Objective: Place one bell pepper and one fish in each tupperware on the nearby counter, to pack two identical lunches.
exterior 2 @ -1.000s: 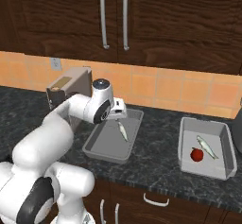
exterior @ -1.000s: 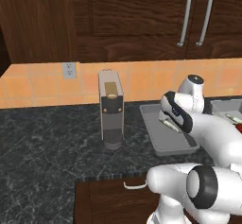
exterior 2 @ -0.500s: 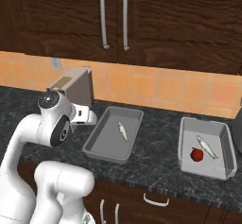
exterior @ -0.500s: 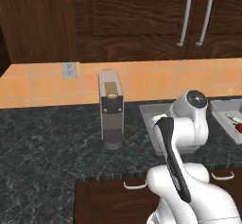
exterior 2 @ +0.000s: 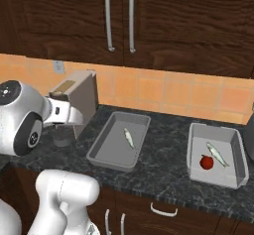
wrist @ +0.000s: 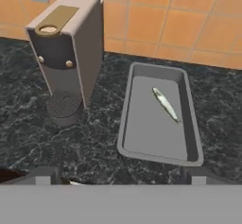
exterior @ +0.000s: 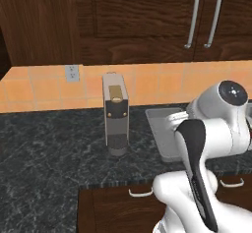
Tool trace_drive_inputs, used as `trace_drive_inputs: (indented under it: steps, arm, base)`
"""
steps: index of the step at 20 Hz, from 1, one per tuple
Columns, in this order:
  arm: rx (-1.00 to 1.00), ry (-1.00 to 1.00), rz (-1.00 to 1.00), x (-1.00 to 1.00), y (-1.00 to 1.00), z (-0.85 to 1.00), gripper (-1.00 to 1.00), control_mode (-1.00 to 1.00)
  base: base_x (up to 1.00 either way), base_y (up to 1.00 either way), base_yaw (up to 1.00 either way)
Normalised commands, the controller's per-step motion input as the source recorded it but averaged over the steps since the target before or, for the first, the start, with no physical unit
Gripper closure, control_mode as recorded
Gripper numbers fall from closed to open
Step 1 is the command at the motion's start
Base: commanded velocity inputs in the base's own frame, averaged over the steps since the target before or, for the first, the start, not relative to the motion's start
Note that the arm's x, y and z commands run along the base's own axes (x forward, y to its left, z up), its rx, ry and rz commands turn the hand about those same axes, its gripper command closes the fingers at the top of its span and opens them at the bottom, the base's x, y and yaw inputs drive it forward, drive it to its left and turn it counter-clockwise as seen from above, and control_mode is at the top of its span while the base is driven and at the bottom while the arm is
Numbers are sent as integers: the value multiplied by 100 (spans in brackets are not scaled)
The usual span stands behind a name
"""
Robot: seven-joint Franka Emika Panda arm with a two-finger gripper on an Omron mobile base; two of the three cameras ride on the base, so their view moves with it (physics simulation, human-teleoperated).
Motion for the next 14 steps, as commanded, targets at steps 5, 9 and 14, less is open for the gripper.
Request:
trace_drive_inputs:
  steps: [5, 9, 14]
  arm:
    - [0, 0, 0, 0, 0, 0, -100, 100]
    - [0, 0, 0, 0, 0, 0, -100, 100]
    - [0, 0, 0, 0, 0, 0, -100, 100]
  base:
    - [-100, -65, 1]
    - [-73, -100, -5]
    - [-26, -100, -14]
